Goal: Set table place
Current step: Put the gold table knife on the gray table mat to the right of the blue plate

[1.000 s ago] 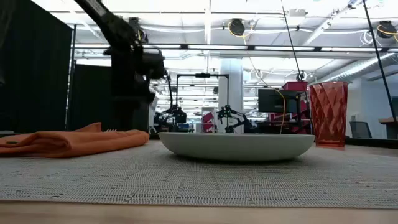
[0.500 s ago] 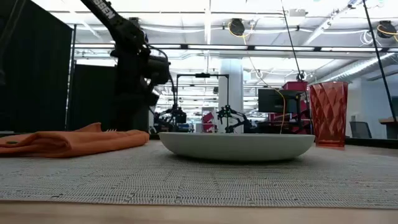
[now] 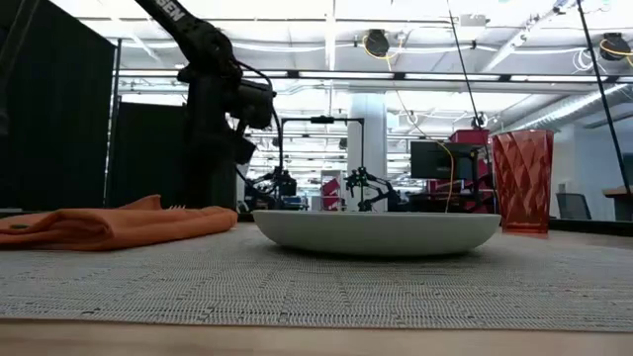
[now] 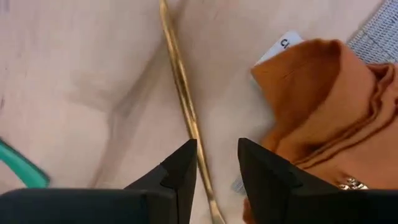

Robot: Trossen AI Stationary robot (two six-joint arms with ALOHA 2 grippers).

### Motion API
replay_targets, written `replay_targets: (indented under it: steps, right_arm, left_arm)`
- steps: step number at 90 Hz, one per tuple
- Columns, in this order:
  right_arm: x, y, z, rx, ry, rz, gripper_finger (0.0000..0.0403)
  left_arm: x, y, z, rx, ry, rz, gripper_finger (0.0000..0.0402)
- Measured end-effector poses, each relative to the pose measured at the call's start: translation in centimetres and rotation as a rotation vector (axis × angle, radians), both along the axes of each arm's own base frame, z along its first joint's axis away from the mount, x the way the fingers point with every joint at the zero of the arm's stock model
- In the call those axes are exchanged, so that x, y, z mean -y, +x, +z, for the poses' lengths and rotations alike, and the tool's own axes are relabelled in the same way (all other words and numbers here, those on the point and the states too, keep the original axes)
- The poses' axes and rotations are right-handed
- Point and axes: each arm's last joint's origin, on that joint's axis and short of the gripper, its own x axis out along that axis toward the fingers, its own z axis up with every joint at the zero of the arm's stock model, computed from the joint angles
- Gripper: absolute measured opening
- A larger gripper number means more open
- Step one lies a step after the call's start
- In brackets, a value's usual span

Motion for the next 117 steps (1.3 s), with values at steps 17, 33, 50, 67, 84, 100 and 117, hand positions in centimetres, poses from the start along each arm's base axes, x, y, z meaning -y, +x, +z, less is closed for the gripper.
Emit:
replay_targets:
  steps: [17, 33, 50, 67, 84, 100, 117]
  right_arm:
    - [-0.6, -0.2, 0.1, 0.018, 0.016, 0.017, 0.0086]
    - [-0.9, -0.4, 0.1, 0.021, 0.02, 0.024, 0.0086]
    - [-1.0, -0.4, 0.1, 0.015, 0.045, 0.019, 0.0086]
    - [-1.0, -0.4, 0.1, 0.006, 0.065, 0.019, 0.0086]
    - [-1.0, -0.4, 0.0, 0.0, 0.078, 0.019, 0.0086]
    - [-1.0, -0.4, 0.0, 0.0, 0.078, 0.019, 0.0086]
    - [-1.0, -0.4, 0.0, 0.0, 0.077, 0.019, 0.0086]
  left_arm:
    - [-0.2, -0.1, 0.0, -0.028, 0.055, 0.022, 0.0105]
    - [-0.2, 0.1, -0.4, -0.019, 0.024, 0.027, 0.0105]
    - [-0.1, 0.4, -2.3, -0.074, -0.047, 0.023, 0.0105]
    - [-0.2, 0.7, -3.7, -0.128, -0.045, 0.014, 0.0105]
    - [-0.3, 0.9, -3.5, -0.124, -0.025, 0.004, 0.0105]
    - [-0.3, 0.7, -3.0, -0.118, 0.003, -0.016, 0.0094]
    - [-0.3, 0.6, -2.2, -0.097, 0.028, -0.014, 0.0091]
